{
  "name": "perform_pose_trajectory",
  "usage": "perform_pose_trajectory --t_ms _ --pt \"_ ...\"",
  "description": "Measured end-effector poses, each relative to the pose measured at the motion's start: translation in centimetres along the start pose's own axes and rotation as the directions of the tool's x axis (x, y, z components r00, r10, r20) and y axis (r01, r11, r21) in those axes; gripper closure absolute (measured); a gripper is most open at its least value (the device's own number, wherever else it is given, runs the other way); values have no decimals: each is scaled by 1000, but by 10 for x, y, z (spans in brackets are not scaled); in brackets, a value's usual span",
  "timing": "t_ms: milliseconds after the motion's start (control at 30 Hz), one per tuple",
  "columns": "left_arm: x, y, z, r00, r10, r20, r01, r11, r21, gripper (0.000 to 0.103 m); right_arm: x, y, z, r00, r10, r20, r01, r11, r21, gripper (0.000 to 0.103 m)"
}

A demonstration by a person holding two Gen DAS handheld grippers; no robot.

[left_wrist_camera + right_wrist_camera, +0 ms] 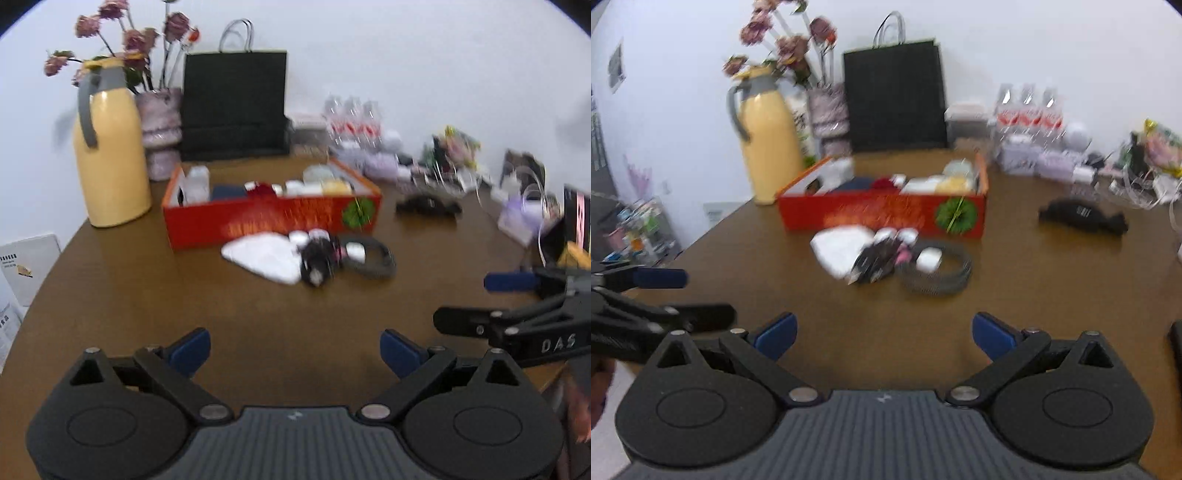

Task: Organize objects
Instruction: 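Move both tools back toward the black coiled cable, then grasp the small black USB cable with the left tool while the right tool grips its plug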

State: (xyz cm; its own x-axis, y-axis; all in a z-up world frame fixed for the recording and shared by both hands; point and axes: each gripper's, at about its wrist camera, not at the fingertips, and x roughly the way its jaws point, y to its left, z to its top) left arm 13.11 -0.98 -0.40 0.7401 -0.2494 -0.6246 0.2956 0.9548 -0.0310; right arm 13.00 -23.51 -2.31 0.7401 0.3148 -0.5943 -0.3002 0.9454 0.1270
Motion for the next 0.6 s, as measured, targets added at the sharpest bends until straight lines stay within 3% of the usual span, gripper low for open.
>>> perform_pose_trajectory --t_ms 267,467,600 --pt "16 -12 -7 999 -34 -2 34 999 4 5 -1 -11 -9 997 -75 24 74 997 20 0" --pt "51 -22 9 999 -53 15 52 998 42 23 20 -27 1 991 -127 44 126 992 26 0" --pt "86 -27 26 998 -53 22 51 996 78 32 43 -37 15 988 -150 48 149 989 21 7"
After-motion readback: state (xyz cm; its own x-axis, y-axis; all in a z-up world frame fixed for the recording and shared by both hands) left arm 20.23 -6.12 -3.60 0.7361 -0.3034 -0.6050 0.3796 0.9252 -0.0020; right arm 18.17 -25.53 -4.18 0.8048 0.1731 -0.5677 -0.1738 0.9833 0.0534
